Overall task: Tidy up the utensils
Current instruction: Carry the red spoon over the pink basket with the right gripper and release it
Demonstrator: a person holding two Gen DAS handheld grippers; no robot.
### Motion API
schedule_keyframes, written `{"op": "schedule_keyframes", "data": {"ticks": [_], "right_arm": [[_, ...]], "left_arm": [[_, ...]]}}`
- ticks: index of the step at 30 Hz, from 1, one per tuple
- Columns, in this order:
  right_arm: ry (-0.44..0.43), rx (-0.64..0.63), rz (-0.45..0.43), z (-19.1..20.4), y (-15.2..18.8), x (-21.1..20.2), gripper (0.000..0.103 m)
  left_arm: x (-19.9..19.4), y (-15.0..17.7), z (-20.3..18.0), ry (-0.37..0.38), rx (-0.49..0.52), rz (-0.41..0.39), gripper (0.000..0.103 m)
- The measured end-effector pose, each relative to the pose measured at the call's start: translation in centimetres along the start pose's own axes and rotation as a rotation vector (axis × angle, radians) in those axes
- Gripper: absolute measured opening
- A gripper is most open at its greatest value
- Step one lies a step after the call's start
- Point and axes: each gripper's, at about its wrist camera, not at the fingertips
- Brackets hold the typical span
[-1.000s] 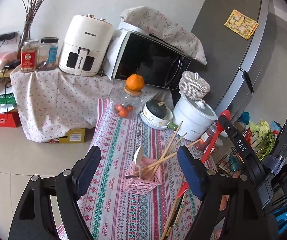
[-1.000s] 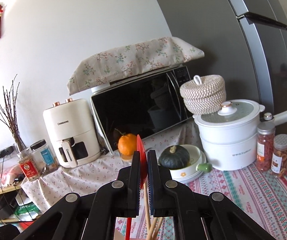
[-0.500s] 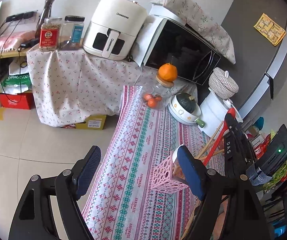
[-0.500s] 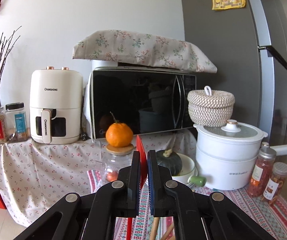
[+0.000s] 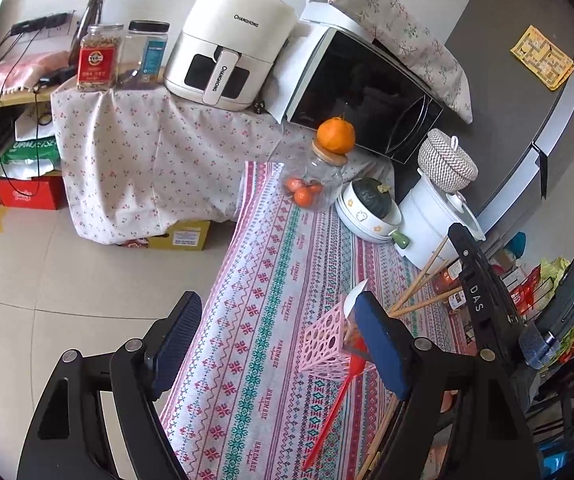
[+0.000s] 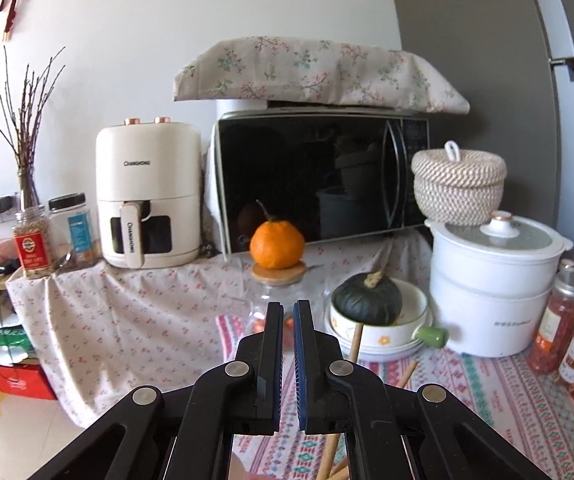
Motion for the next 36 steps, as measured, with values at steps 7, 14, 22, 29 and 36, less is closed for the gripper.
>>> {"op": "schedule_keyframes", "data": {"ticks": [7, 14, 22, 29, 36], "right_arm": [[-0.151, 0.124, 0.253, -2.4, 1.9, -2.5, 0.049], [-0.147, 0.087, 0.480, 0.2, 7.1, -2.0, 0.049], [-0.090, 0.035, 0.647, 3.1, 11.6, 1.7, 0.033], [-0.121, 0.030, 0.626, 3.5, 11.7, 1.4, 0.009], [-0.106, -0.027, 0.418, 4.7, 7.7, -2.9, 0.008]], "left_arm": [[0.9, 0.2, 0.5, 0.010, -0.017, 0.055, 0.081], [1.4, 0.5, 0.7, 0.006, -0.018, 0.085, 0.081], [1.9, 0.7, 1.8, -0.006, -0.026, 0.111, 0.081], [1.9, 0.8, 2.8, -0.003, -0.037, 0.121, 0.081], [1.7, 0.6, 3.1, 0.013, -0.057, 0.124, 0.081]]}}
Point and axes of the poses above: each gripper's, at about its wrist camera, not at the fingertips, and x roughly the way its jaws point, z to its left, y to its underside, and after that the axes turned 5 degrees about -y, right-handed
